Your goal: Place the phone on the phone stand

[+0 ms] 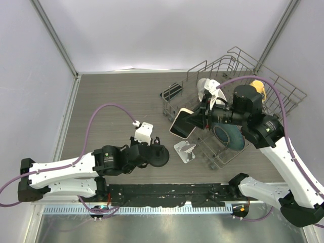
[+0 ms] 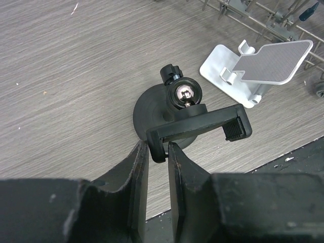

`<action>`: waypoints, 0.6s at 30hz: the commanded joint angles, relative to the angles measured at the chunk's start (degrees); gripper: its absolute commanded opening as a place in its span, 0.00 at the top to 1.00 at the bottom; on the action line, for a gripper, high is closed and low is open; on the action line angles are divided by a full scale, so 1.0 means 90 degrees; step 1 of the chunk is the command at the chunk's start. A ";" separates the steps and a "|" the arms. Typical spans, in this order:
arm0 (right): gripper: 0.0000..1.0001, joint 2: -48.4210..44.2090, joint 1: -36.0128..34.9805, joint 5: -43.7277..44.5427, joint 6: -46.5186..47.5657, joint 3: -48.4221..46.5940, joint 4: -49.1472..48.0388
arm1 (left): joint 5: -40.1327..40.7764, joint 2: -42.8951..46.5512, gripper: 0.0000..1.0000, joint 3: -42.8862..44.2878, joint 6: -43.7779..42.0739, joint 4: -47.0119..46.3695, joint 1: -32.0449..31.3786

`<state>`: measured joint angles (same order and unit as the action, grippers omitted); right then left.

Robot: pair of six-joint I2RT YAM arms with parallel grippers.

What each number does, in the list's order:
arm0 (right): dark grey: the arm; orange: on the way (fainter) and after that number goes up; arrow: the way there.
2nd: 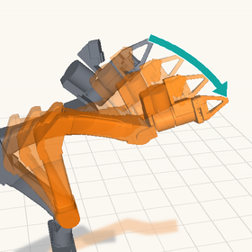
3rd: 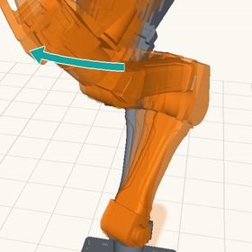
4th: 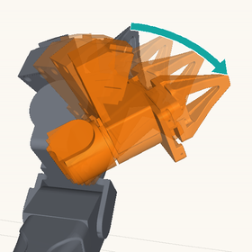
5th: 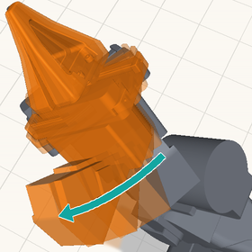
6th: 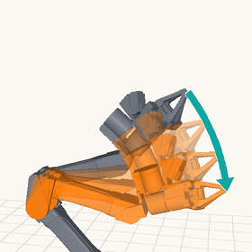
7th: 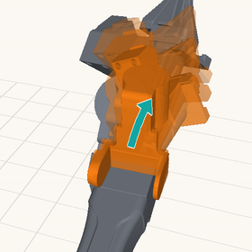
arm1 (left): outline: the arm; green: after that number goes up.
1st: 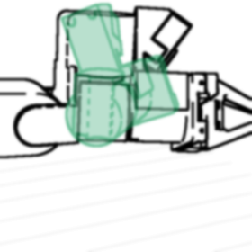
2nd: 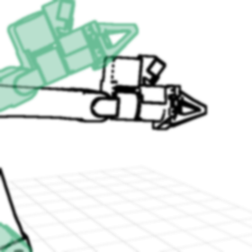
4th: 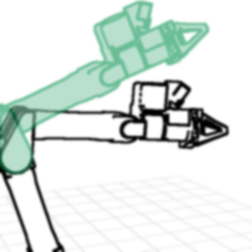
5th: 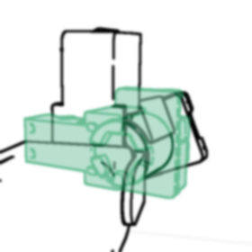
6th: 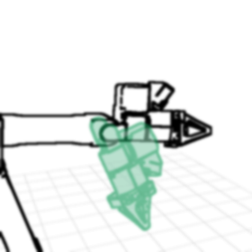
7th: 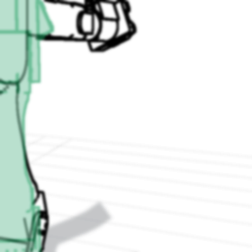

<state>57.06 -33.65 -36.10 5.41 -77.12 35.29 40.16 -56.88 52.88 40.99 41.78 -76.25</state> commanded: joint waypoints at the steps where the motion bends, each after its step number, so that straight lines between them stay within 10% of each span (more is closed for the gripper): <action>1: 1.00 -0.0060 -0.0060 -0.0003 -0.0142 -0.0113 -0.0581 | 0.0166 0.0002 0.76 -0.0026 -0.0111 -0.0443 -0.0034; 18: 1.00 0.0057 -0.0236 0.0114 -0.0123 -0.0200 -0.0386 | 0.0313 -0.0115 0.74 -0.0143 -0.0199 -0.0619 -0.0034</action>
<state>57.91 -35.16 -35.40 5.41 -77.12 35.62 41.04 -57.58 51.81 39.75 39.53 -76.25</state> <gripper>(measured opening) 0.220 0.300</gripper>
